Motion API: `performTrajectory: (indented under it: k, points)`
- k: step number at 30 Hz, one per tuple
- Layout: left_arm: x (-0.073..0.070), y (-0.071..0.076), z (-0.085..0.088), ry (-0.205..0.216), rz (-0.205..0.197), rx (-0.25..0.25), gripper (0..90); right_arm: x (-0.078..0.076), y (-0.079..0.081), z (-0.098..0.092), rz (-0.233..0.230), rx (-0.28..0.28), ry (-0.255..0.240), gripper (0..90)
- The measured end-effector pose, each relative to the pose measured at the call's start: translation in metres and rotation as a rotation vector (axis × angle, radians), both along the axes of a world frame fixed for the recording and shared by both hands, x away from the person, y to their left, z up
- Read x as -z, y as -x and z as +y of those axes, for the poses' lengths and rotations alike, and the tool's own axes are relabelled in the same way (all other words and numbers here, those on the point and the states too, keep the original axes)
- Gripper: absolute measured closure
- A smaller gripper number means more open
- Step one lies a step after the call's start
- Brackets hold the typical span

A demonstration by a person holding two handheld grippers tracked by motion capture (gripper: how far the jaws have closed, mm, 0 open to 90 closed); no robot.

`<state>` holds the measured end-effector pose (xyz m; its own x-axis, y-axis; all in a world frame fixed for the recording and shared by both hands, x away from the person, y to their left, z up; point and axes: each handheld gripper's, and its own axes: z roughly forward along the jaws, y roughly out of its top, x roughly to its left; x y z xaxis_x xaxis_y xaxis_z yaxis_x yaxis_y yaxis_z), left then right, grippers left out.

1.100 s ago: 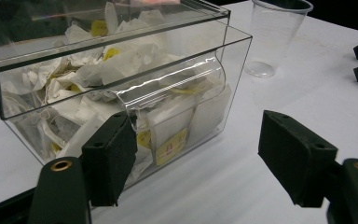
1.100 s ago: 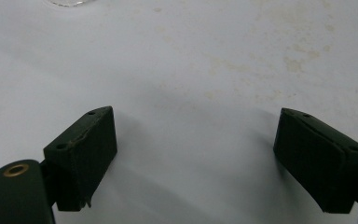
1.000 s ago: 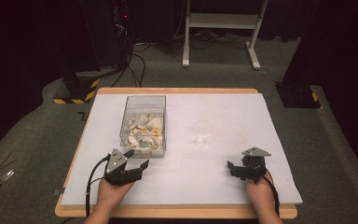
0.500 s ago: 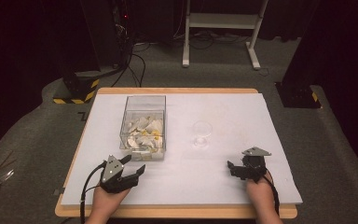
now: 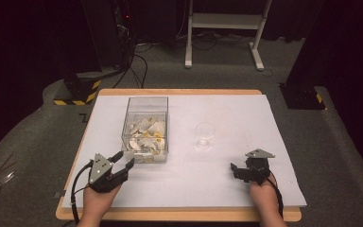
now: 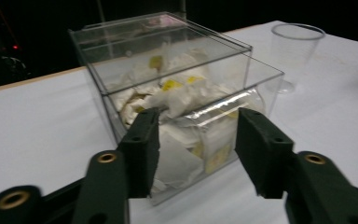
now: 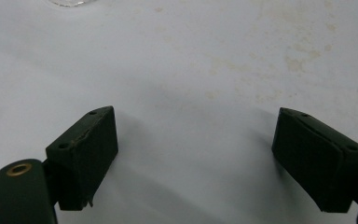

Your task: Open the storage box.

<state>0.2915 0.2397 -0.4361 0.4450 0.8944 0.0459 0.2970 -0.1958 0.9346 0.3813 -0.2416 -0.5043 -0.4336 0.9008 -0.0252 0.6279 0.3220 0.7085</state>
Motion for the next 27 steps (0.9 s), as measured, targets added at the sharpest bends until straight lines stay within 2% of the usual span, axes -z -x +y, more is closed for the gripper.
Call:
performTrajectory:
  k: [2, 3, 4, 5, 8, 11, 18, 23, 25, 27]
  points:
    - [-0.003, -0.005, 0.005, 0.001, 0.0, -0.033, 57.1, 0.0, 0.0, 0.0, 0.0, 0.001, 0.0, 14.1]
    - [-0.003, -0.005, 0.005, 0.001, 0.0, -0.033, 59.7, 0.0, 0.0, 0.0, 0.0, 0.001, 0.0, 14.1]
    - [-0.004, -0.009, 0.007, 0.007, 0.003, -0.044, 59.7, 0.0, 0.0, 0.0, 0.0, 0.0, 0.001, 14.1]
    - [-0.004, -0.014, 0.009, 0.012, 0.011, -0.061, 63.4, 0.0, 0.0, 0.0, -0.002, -0.002, 0.002, 14.2]
    - [-0.002, -0.024, 0.012, 0.011, 0.033, -0.081, 66.3, 0.0, 0.0, 0.0, -0.003, -0.003, 0.004, 14.2]
    - [0.003, -0.031, 0.011, 0.001, 0.033, -0.112, 72.6, 0.0, 0.0, 0.0, -0.003, -0.002, 0.003, 14.2]
    - [0.006, -0.046, 0.012, 0.006, 0.051, -0.147, 76.9, 0.0, 0.0, 0.0, 0.0, -0.001, 0.002, 14.2]
    - [0.007, -0.049, 0.01, 0.018, 0.055, -0.147, 79.8, 0.0, 0.0, 0.0, 0.0, 0.0, 0.0, 14.1]
    - [0.008, -0.049, 0.006, 0.01, 0.052, -0.166, 81.8, 0.0, 0.0, 0.0, 0.0, 0.0, 0.0, 14.2]
    - [0.008, -0.049, 0.005, 0.023, 0.055, -0.182, 82.6, 0.0, 0.0, 0.0, 0.0, -0.001, 0.001, 14.2]
